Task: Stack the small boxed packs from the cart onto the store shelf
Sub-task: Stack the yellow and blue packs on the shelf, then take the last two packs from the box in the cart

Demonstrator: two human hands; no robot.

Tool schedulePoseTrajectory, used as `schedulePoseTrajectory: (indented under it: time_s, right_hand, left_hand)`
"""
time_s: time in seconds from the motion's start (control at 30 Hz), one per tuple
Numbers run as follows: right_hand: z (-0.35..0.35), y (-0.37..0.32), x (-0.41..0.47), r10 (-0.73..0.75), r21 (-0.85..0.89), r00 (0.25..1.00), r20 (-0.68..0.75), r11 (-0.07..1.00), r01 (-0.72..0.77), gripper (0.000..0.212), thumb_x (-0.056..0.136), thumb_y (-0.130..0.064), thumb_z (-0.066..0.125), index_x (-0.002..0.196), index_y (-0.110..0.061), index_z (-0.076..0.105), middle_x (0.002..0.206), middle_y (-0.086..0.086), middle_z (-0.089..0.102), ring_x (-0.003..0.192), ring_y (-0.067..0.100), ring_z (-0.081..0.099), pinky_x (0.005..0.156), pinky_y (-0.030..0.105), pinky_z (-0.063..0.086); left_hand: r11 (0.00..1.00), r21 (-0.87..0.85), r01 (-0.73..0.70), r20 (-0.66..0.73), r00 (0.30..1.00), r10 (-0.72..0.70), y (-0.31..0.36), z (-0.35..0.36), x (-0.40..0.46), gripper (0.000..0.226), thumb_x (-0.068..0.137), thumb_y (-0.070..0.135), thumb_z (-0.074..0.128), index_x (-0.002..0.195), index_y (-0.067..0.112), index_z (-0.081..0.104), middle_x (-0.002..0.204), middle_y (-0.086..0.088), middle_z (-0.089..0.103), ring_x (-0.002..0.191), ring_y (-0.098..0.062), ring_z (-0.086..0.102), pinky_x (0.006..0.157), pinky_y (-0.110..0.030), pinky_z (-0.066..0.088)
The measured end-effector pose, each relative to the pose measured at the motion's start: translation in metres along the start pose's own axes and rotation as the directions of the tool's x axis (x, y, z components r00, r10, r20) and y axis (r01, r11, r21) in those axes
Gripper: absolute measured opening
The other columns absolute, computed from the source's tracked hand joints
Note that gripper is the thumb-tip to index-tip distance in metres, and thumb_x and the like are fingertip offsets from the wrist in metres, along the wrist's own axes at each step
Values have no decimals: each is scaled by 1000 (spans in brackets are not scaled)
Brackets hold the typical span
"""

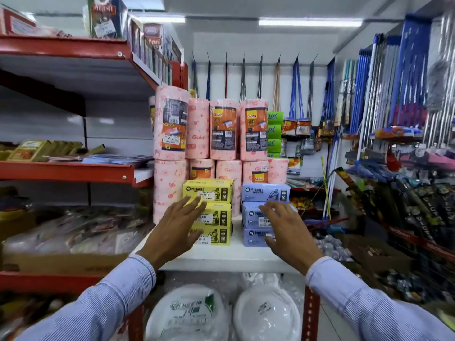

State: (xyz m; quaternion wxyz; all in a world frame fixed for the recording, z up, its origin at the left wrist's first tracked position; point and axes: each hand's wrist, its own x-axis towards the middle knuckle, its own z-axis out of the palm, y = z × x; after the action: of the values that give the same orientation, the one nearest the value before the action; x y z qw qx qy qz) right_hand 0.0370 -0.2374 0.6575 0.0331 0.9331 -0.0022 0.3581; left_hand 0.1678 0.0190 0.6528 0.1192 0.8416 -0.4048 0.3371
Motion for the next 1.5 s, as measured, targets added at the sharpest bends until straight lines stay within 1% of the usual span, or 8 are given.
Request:
schedulePoseTrajectory:
  time_s: [0.17, 0.33, 0.67, 0.77, 0.9, 1.1, 1.27, 1.5]
  right_hand:
    - [8, -29, -84, -5, 86, 1000, -20, 996, 6, 70, 80, -33, 72, 141, -21, 39, 144, 2, 44, 135, 24, 36, 112, 40, 33]
    - [54, -34, -205, 74, 155, 974, 215, 982, -109, 71, 80, -36, 71, 142, -24, 38, 148, -1, 43, 136, 23, 36, 110, 43, 39]
    - [150, -53, -374, 191, 210, 722, 665, 880, -426, 62, 58, -11, 78, 117, -12, 61, 115, 16, 67, 104, 34, 62, 88, 40, 55]
    - [206, -62, -439, 148, 128, 460, 876, 846, -517, 42, 68, -23, 61, 106, -8, 68, 106, 21, 71, 92, 37, 69, 72, 43, 58]
    - [258, -73, -484, 59, 65, 247, 967, 883, -465, 47, 86, -23, 62, 131, -17, 51, 136, 10, 52, 124, 29, 49, 100, 38, 46]
    - [329, -88, -539, 1, 9, 24, 1000, 907, -421, 51, 76, -30, 73, 121, -14, 57, 124, 14, 61, 115, 32, 56, 93, 40, 50]
    - [361, -99, -577, -41, 53, 42, 998, 942, -331, 54, 66, -38, 78, 114, -19, 60, 111, 15, 67, 100, 35, 65, 87, 44, 54]
    - [372, -96, -576, -84, 81, 8, 996, 928, -364, 42, 77, -31, 69, 116, -17, 60, 111, 14, 69, 99, 33, 67, 89, 40, 53]
  left_hand:
    - [997, -51, -57, -56, 997, 55, 45, 11, -68, 76, 86, 50, 55, 150, 22, 26, 161, -7, 21, 148, -29, 17, 116, -48, 26]
    - [985, -159, -66, 107, 991, 83, 86, 59, -161, 71, 86, 45, 61, 147, 20, 34, 158, -9, 30, 145, -29, 26, 113, -47, 33]
    - [927, -308, 215, 586, 811, 7, 144, 162, -331, 63, 86, 41, 53, 141, 15, 42, 146, -11, 47, 132, -30, 46, 106, -43, 45]
    - [893, -317, 319, 771, 635, 48, 175, 231, -410, 69, 81, 34, 71, 140, 9, 45, 143, -17, 51, 128, -37, 51, 100, -50, 50]
    - [873, -260, 412, 879, 475, 37, 200, 290, -468, 74, 79, 25, 74, 143, 13, 40, 147, -12, 47, 127, -36, 51, 100, -47, 50]
    - [891, -150, 429, 957, 289, 21, 215, 361, -510, 72, 82, 18, 69, 145, 11, 35, 148, -13, 45, 130, -34, 47, 105, -45, 45]
    - [922, -164, 350, 966, 246, 79, 219, 400, -531, 71, 79, 11, 69, 143, 8, 38, 144, -17, 48, 131, -34, 46, 106, -41, 43]
    - [906, -198, 374, 965, 238, 112, 217, 418, -527, 61, 75, 13, 76, 130, 11, 52, 130, -12, 61, 118, -30, 57, 99, -42, 48]
